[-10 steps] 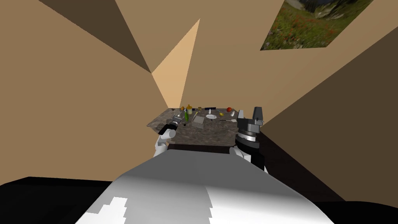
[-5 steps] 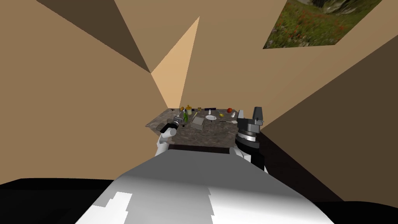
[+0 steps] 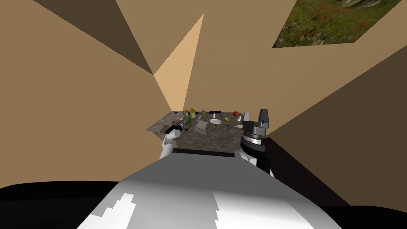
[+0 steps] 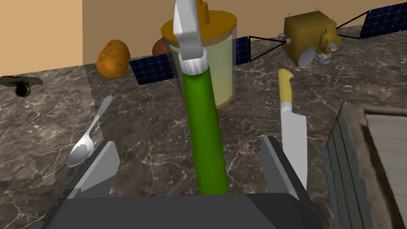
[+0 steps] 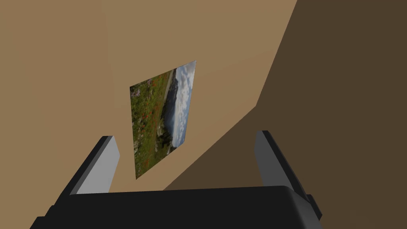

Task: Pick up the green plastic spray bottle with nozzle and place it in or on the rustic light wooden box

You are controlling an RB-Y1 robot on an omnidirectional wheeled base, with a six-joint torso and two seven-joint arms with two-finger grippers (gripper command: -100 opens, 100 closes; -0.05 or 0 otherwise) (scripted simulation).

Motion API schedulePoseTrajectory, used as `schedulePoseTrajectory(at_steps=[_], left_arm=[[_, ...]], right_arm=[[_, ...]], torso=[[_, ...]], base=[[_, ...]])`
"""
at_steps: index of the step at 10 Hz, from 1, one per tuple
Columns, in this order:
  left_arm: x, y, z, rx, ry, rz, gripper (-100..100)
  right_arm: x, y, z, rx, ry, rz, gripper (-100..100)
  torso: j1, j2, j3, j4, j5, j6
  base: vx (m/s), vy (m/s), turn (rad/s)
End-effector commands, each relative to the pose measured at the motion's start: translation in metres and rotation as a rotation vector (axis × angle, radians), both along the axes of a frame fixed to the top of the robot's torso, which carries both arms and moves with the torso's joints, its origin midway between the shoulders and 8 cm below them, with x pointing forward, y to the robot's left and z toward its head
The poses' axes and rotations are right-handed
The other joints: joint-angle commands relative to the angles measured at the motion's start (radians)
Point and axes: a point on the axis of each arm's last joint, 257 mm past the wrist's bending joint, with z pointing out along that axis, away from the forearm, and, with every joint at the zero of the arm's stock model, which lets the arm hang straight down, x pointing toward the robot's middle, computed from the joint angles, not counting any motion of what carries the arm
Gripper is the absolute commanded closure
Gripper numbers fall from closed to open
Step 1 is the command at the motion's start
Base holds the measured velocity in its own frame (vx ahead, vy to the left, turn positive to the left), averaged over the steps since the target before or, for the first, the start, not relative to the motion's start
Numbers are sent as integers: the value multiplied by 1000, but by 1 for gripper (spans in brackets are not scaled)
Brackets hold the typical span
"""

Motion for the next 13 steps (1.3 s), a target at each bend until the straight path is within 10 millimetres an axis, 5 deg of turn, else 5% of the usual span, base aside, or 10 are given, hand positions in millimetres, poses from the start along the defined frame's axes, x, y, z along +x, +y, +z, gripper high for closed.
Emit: schedulePoseTrajectory(at_steps=[1,5,6,7,13], left_arm=[[4,1,-9,-51,27,5,-100],[7,2,-16,-97,53,11,-100],[7,2,-16,-101,56,11,0],[11,14,-18,-99,57,26,-100],[26,78,-21,-97,56,113,-100]], right_arm=[[0,0,0,0,0,0,0],[0,0,0,0,0,0,0],[0,0,0,0,0,0,0],[0,0,0,0,0,0,0],[0,0,0,0,0,0,0]], torso=[[0,0,0,0,0,0],[1,2,1,1,0,0],[2,3,2,1,0,0],[2,4,2,1,0,0],[2,8,4,2,0,0]], base=[[50,-46,29],[26,-31,13],[0,0,0],[-25,-10,-140],[-56,-22,-158]])
